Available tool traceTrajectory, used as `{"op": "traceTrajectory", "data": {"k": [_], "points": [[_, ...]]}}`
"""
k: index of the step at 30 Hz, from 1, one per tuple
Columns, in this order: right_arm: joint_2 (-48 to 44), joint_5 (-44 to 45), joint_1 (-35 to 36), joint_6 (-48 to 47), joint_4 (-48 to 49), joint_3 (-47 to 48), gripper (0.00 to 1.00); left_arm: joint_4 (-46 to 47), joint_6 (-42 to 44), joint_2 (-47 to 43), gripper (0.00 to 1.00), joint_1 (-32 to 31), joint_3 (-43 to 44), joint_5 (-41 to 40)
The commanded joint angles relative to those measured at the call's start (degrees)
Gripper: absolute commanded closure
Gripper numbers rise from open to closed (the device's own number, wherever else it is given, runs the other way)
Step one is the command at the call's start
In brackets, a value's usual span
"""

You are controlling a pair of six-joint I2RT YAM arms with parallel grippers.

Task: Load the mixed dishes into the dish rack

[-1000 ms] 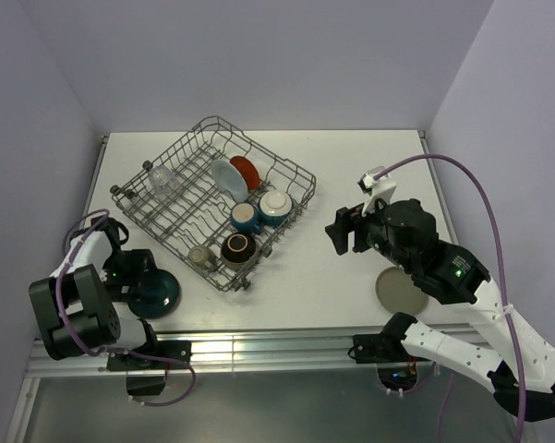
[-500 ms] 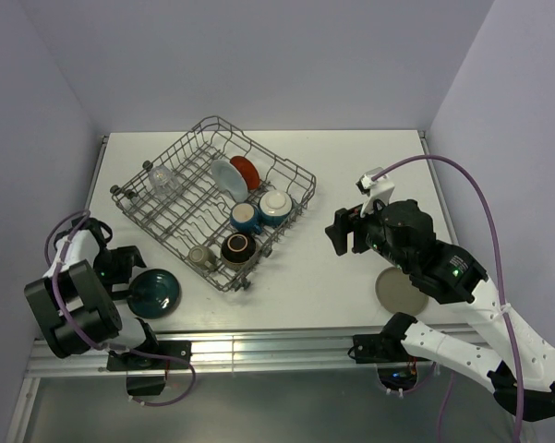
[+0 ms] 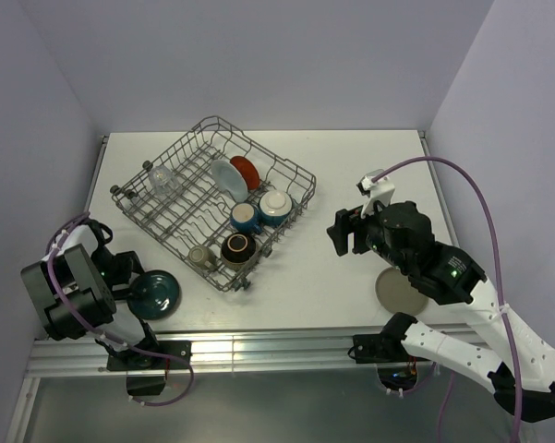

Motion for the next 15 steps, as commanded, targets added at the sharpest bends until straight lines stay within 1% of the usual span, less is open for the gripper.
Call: {"op": "traceTrajectory", "data": {"k": [1, 2, 3, 5, 6, 8, 9, 13, 15], "points": [[-0.9, 1.8, 0.0, 0.2, 2.2, -0.1, 0.21, -1.2, -0.2, 1.1, 0.21, 0.4, 1.9, -3.9], [-0.8, 1.9, 0.0, 0.1, 2.1, 0.1, 0.21, -1.6, -0.3, 1.1, 0.25, 0.3, 2.1, -4.4], [-0.7, 2.0, 0.0, 0.0, 2.3, 0.5, 0.21, -1.8, -0.4, 1.1, 0.34, 0.3, 2.3, -5.1], [-0.6, 2.0, 0.0, -0.4, 2.8, 0.7, 0.21, -1.0, -0.2, 0.4, 0.46, 0.4, 1.8, -5.6], [-0.4, 2.0, 0.0, -0.7, 2.9, 1.0, 0.21, -0.4, -0.1, 0.4, 0.64, 0.4, 1.2, -5.3], [0.2, 1.8, 0.0, -1.3, 3.3, 1.3, 0.21, 0.9, 0.1, 1.1, 0.84, 0.4, 0.9, -4.0], [0.5, 1.8, 0.0, -1.5, 3.3, 1.5, 0.21, 1.1, 0.1, 1.8, 1.00, 0.4, 0.6, -3.7], [2.4, 1.5, 0.0, -2.6, 3.7, 2.7, 0.21, 2.0, 1.2, 2.2, 1.00, 0.4, 1.4, -2.9], [3.4, 0.8, 0.0, -3.0, 3.6, 4.1, 0.21, 1.5, 2.5, 1.3, 1.00, 0.4, 3.5, -2.6]]}}
